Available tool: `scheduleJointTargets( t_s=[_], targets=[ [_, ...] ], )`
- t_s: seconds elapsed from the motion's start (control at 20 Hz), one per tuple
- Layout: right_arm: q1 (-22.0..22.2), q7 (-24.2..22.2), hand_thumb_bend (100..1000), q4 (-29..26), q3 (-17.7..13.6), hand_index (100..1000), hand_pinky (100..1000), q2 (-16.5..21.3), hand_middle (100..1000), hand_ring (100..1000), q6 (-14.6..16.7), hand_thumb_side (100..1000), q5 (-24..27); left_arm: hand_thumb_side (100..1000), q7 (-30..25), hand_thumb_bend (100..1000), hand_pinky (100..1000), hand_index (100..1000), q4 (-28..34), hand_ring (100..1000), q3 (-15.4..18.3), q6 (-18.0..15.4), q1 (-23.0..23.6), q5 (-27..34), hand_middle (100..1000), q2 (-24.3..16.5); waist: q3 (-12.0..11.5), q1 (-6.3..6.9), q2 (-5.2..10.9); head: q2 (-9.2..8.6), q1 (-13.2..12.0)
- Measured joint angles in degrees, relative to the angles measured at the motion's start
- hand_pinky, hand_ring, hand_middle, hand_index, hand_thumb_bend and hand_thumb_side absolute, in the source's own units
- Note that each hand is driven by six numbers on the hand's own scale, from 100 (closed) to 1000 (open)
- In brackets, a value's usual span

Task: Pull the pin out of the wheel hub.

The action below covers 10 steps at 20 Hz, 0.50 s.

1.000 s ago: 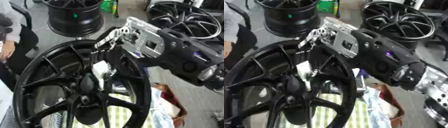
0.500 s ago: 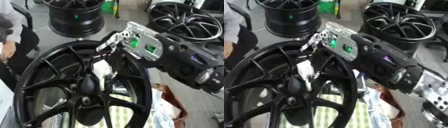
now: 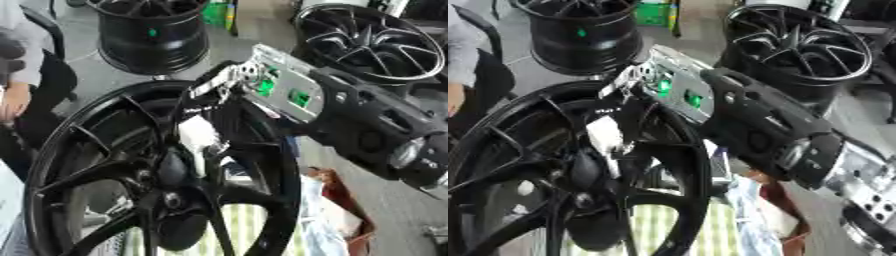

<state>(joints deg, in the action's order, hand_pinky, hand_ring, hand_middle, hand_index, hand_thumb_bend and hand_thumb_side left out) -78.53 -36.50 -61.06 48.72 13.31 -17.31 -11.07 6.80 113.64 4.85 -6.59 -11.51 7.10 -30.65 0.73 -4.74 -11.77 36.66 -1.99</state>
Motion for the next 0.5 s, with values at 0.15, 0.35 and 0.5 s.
scheduleJointTargets(
  t_s=[0.15,0.35,0.5],
  targets=[
    [-0.46,4.59,236,-1.02,-0.02,313,706,0.00,187,574,-1.47,100,0.96,556,0.12,211,822,795,0.00,801,0.08,0.13,0.30,0.00,703,0.01,0.00,-0.08,0.03,-0.01,0.00],
    [-1.45,8.29,254,-2.22,-0.28,300,705,0.10,166,567,-3.45,100,2.91,558,0.15,209,823,795,0.00,802,0.31,0.29,0.40,-0.01,704,0.01,0.07,-0.20,0.30,-0.18,-0.02],
    [-2.15,9.84,255,-2.76,-1.03,294,708,0.90,154,565,-4.38,100,3.73,556,0.11,210,823,795,0.00,802,0.34,0.38,0.51,-0.03,704,0.02,0.26,-0.29,0.93,-0.51,-0.03]
  ],
)
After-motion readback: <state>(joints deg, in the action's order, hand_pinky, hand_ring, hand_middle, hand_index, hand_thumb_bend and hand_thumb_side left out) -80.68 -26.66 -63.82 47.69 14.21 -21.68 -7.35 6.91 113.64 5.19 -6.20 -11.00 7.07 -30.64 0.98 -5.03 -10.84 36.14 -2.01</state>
